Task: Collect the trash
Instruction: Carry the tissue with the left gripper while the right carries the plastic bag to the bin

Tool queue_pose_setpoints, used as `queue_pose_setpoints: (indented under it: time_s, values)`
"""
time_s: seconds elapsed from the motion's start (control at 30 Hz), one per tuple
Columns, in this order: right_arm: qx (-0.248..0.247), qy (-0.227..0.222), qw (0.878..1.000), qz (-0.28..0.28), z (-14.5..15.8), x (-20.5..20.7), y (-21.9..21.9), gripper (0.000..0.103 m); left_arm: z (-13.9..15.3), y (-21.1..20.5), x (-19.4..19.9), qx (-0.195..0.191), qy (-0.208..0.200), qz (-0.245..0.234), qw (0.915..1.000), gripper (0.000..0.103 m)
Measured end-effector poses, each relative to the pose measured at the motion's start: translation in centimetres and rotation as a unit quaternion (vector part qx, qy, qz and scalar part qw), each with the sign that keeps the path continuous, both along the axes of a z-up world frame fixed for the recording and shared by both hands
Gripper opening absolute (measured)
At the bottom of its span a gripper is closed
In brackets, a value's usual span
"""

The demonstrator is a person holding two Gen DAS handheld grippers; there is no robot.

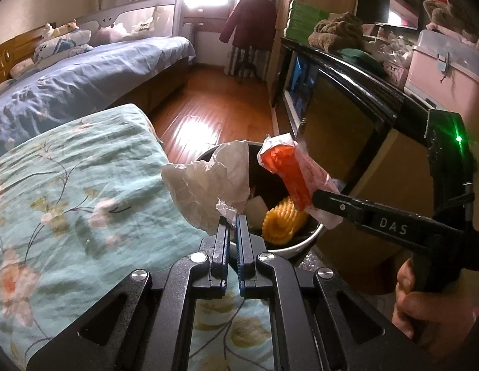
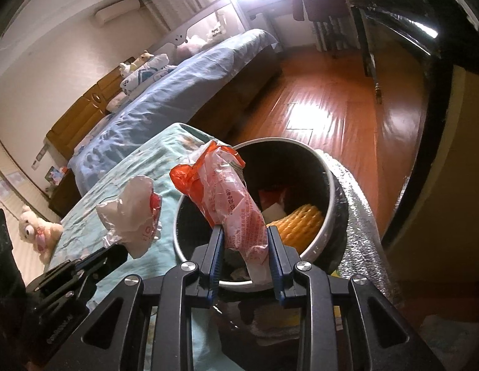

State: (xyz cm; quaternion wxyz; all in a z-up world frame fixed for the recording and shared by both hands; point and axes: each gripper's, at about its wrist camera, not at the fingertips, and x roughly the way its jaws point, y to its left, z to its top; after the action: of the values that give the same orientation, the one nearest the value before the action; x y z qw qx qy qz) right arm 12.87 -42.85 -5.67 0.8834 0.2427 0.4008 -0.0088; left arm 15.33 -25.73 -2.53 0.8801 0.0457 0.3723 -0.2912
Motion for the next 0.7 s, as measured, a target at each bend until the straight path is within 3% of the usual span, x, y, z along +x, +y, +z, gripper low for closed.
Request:
queue_pose_setpoints:
  time_s: [0.7]
  values:
    - [-0.014, 0.025, 1.0, -0.008, -1.1, 2.1, -1.4, 0.028, -0.3, -2.3, 1.3, 0.007, 0.003, -0.013, 0.9999, 0.004]
